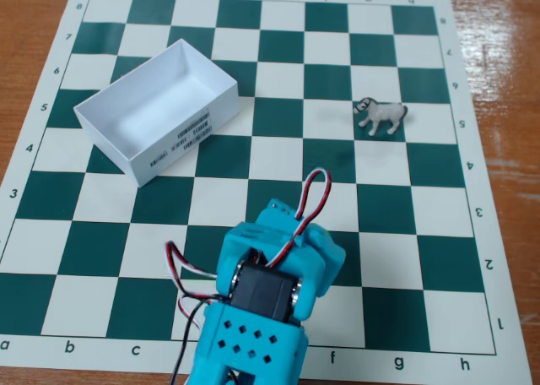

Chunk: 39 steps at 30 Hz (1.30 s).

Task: Grab the toy horse and put it in the box.

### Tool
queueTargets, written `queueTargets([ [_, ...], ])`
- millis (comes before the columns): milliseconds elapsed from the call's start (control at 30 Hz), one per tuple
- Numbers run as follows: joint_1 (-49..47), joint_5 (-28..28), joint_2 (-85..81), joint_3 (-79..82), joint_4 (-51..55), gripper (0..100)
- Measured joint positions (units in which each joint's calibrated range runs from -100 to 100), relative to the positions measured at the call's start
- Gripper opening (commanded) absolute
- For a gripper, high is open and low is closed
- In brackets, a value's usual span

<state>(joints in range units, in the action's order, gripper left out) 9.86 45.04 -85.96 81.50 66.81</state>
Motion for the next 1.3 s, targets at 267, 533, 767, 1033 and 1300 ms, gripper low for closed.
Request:
queueTargets([
  [267, 1.6, 0.1, 18.5, -8.8, -16.1, 0],
  [533, 2.5, -1.7, 38.0, -22.4, -23.7, 0],
  [767, 3.7, -4.4, 58.6, -44.6, -21.0, 0],
  [1033, 3.9, -8.8, 75.2, -69.4, -5.3, 0],
  [1300, 3.5, -14.3, 87.6, -81.8, 0.0, 0],
])
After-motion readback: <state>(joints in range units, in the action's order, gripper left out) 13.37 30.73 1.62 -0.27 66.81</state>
